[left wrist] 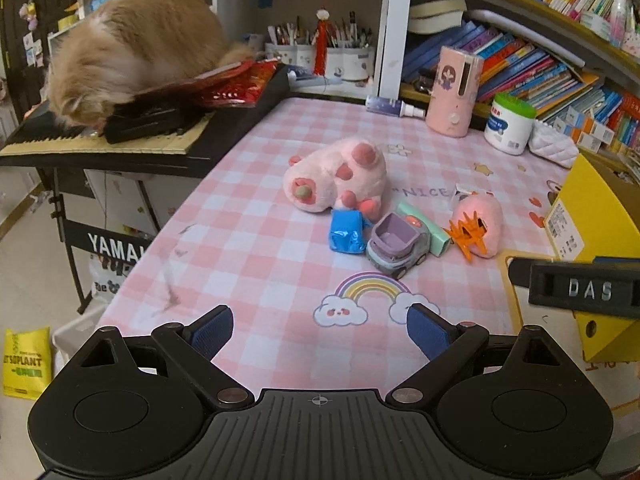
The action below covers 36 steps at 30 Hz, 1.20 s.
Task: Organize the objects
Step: 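Withdraw the right tool from the box toward the toys, then grasp the pink plush toy with the right tool while the left tool grasps the purple toy car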
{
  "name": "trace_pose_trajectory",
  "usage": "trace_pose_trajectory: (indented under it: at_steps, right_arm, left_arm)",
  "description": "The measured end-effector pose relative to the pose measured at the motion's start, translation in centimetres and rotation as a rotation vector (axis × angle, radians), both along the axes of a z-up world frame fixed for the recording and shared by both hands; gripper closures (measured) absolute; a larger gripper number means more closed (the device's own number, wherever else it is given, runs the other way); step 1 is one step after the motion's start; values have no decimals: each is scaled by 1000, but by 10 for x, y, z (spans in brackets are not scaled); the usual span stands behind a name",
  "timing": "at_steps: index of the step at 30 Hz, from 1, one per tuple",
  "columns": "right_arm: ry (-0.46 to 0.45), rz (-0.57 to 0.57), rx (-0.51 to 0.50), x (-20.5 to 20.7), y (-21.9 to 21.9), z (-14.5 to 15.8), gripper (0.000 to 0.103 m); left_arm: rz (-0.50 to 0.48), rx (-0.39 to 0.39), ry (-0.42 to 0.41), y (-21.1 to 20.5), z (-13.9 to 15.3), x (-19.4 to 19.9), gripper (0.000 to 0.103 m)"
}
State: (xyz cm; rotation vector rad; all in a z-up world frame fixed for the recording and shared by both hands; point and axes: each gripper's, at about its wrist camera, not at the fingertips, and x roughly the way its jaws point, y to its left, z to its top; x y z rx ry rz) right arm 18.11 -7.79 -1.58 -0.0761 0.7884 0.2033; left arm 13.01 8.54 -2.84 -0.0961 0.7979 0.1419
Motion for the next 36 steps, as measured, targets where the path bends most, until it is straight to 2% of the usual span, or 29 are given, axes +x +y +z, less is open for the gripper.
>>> trace_pose_trajectory:
  at_steps: [7,9,15,23,28,32,34,36]
  right_arm:
    - [27,4,35,40,0,-6,8]
    - [30,3,41,51,0,-7,8]
    - [72,-5,63,84,1,-16,10]
    - [154,-56,142,128,1,-31,13]
    - [211,-78,160,147,0,-44,25]
    - [262,-74,204,153,-6,-54,32]
    - [261,-67,219,153,-8,-55,41]
    - [257,-56,214,154,-8,-54,41]
  left_arm:
    - [-24,9,14,-7,-5,27,10]
    - [-38,6,14,-9,-6,35,13]
    - [-77,19,51,-18,-15,59,14]
    - [-200,110,53,-40,-21,88,24]
    - [-290,159,80,-55,-31,109,44]
    - [-329,184,94,-62,-39,120,47]
    - [-345,191,107,-65,-44,125,48]
    - [-340,169,105,-64,-47,127,47]
